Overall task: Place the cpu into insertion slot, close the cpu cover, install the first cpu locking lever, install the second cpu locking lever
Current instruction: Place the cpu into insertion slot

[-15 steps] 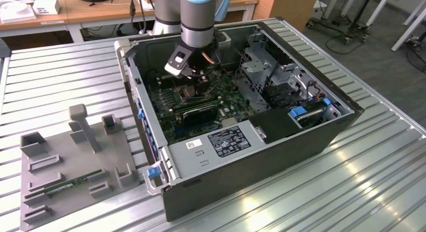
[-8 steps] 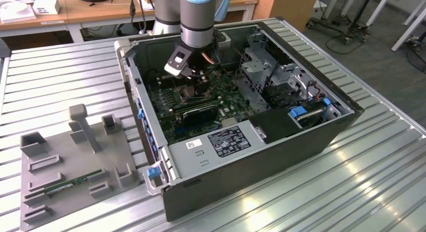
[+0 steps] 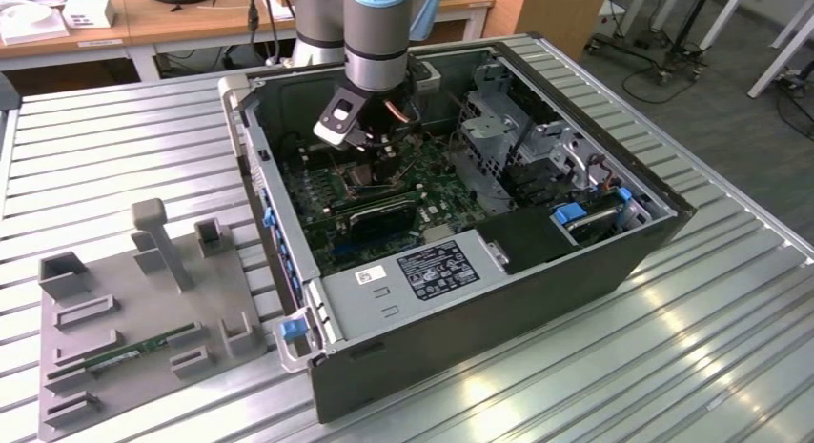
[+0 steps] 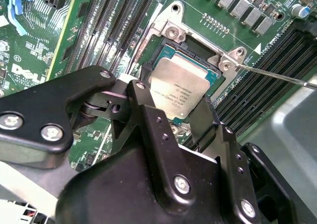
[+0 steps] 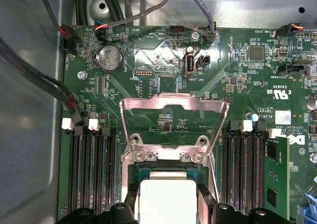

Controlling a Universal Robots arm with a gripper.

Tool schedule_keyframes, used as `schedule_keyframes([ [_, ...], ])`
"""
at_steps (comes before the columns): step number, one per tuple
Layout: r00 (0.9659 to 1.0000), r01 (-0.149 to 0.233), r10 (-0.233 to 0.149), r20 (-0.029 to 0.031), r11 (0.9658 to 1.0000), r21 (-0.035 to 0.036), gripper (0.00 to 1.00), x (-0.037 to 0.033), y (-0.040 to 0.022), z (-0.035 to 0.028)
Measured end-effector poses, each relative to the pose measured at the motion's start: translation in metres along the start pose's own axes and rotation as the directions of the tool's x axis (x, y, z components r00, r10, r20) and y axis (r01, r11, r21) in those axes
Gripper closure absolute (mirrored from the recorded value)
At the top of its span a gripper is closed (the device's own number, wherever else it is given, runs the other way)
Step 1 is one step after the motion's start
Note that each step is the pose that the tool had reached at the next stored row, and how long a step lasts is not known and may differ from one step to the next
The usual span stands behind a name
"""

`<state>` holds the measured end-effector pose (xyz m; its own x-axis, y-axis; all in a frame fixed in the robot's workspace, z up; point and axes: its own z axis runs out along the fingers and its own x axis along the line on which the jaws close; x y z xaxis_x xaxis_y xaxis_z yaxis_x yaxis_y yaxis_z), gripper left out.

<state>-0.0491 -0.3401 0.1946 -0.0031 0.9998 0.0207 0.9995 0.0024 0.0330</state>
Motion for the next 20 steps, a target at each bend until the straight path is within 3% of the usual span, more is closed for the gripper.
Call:
schedule_keyframes([
  [6,1.0,-0.01,0.01,0.0002,1.0,-0.0003,0.45,0.0,0.0,0.0002],
  [13,0.9999,-0.013,0.013,-0.0085,0.9999,-0.0003,0.45,0.0006,0.0,0.0009],
  [20,0.9996,-0.026,0.026,-0.0084,0.9997,-0.0005,0.45,0.0003,-0.0001,0.0017],
])
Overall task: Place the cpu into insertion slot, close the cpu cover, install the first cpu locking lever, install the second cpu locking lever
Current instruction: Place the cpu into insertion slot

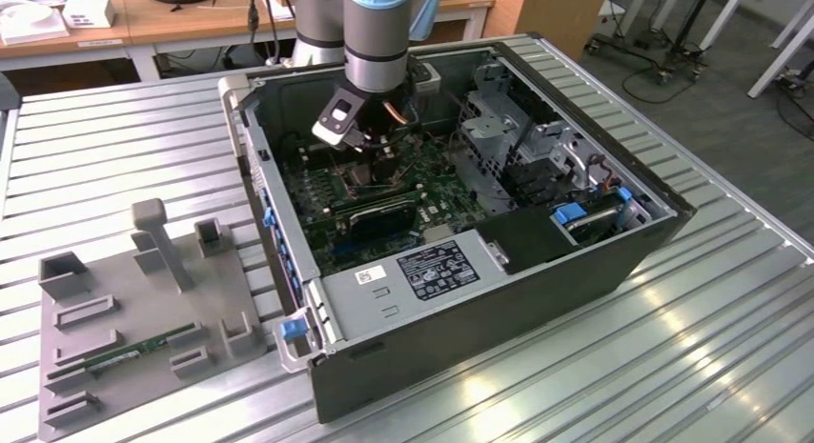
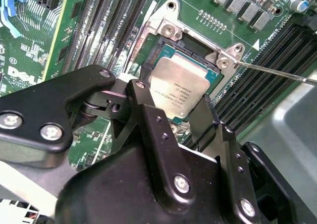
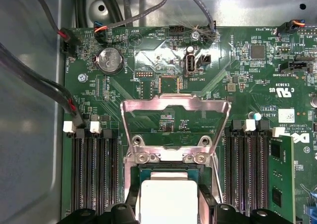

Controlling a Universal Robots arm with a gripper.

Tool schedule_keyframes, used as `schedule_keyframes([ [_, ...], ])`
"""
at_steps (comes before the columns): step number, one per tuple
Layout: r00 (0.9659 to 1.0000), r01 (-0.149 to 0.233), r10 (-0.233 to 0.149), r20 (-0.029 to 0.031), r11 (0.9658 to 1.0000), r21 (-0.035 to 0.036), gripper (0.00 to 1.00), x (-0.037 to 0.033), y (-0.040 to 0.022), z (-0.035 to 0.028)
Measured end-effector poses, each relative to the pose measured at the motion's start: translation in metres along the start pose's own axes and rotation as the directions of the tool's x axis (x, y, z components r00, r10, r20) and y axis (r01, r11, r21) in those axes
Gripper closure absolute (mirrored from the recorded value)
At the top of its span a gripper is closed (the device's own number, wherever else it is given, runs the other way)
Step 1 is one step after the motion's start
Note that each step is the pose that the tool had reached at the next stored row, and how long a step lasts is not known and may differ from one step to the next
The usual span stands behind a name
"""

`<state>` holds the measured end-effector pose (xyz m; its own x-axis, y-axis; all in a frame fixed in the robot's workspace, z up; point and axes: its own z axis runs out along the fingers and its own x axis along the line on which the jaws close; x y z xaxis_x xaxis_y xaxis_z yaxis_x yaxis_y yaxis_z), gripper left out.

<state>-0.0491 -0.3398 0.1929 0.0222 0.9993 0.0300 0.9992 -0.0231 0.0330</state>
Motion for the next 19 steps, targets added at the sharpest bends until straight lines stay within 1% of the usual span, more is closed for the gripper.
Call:
schedule_keyframes([
  [5,0.9998,-0.018,0.018,0.0008,0.9998,-0.0005,0.45,-0.0005,0.0,0.0002],
  [19,0.9998,-0.017,0.017,0.0007,0.9998,-0.0005,0.45,-0.0005,0.0,0.0004],
])
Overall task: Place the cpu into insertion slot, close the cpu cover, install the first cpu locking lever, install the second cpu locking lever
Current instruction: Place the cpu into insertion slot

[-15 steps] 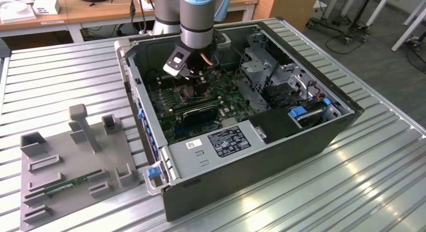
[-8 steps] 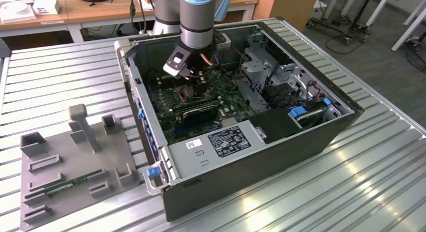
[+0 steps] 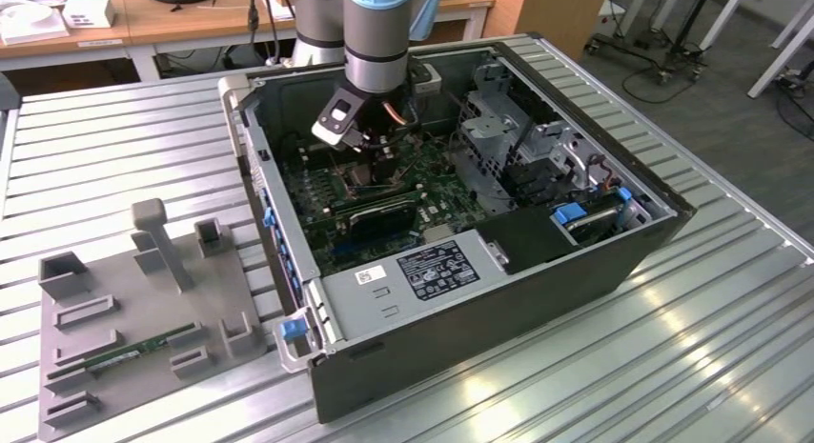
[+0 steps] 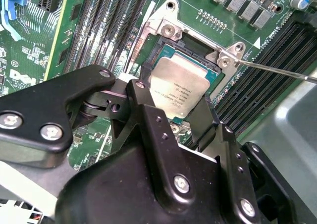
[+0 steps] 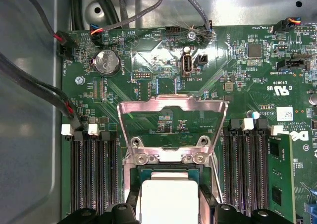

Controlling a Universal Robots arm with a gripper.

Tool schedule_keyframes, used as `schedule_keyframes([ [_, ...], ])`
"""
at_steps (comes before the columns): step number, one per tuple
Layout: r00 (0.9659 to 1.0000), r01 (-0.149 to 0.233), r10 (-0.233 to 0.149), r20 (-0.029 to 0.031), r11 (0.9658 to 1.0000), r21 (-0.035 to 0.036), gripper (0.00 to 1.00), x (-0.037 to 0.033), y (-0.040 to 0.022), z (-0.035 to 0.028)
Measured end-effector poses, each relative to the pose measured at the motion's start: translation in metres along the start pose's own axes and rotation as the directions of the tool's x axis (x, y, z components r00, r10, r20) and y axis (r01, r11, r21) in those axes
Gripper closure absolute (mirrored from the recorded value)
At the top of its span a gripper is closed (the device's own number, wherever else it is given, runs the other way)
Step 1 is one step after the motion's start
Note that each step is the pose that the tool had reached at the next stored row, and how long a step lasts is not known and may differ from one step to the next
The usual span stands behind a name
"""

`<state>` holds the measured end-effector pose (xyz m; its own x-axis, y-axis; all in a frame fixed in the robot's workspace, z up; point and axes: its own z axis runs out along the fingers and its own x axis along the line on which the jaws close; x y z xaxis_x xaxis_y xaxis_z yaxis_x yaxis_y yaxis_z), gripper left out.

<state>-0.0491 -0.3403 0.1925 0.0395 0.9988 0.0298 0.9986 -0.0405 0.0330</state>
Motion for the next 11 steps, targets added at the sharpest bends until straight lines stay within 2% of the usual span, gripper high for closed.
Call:
schedule_keyframes([
  [3,0.9999,0.012,-0.012,-0.0003,0.9999,0.0003,0.45,0.0,0.0,0.0],
  [11,0.9999,0.015,-0.015,-0.0004,0.9999,0.0006,0.45,0.0,0.0,0.0001],
])
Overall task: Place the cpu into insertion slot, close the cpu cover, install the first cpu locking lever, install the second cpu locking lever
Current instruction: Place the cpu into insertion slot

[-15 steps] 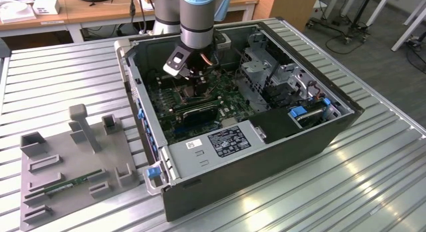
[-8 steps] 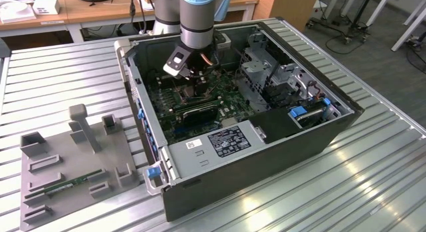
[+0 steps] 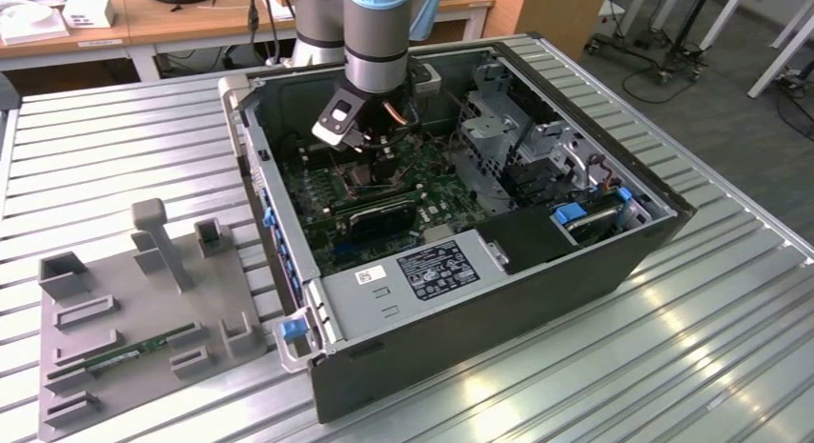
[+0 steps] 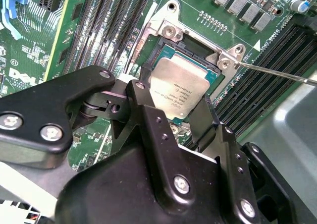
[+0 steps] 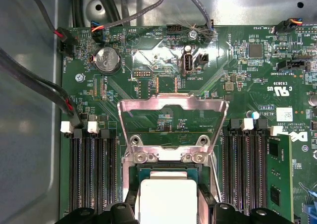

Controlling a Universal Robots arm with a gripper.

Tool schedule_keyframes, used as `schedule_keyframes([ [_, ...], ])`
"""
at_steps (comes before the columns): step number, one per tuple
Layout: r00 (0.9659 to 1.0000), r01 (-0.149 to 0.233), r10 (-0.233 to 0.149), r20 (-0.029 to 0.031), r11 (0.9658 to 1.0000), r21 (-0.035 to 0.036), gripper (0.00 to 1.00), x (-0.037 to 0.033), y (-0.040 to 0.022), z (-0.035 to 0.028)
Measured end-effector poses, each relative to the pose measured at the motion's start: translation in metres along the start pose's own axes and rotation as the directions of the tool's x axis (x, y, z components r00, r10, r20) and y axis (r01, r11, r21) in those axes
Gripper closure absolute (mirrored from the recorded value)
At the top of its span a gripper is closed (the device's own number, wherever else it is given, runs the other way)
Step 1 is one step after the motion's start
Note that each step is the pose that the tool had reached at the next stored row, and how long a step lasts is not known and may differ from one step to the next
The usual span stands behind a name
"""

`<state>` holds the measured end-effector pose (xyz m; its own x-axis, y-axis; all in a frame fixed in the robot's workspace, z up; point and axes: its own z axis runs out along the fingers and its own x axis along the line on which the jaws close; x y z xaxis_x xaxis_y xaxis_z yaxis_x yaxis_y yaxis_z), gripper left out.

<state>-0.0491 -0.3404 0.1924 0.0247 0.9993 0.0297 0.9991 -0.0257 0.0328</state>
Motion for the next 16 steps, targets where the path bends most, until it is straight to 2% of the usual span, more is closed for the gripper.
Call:
schedule_keyframes([
  [16,1.0,0.0,0.0,0.0001,1.0,0.0001,0.45,0.0,0.0,0.0012],
])
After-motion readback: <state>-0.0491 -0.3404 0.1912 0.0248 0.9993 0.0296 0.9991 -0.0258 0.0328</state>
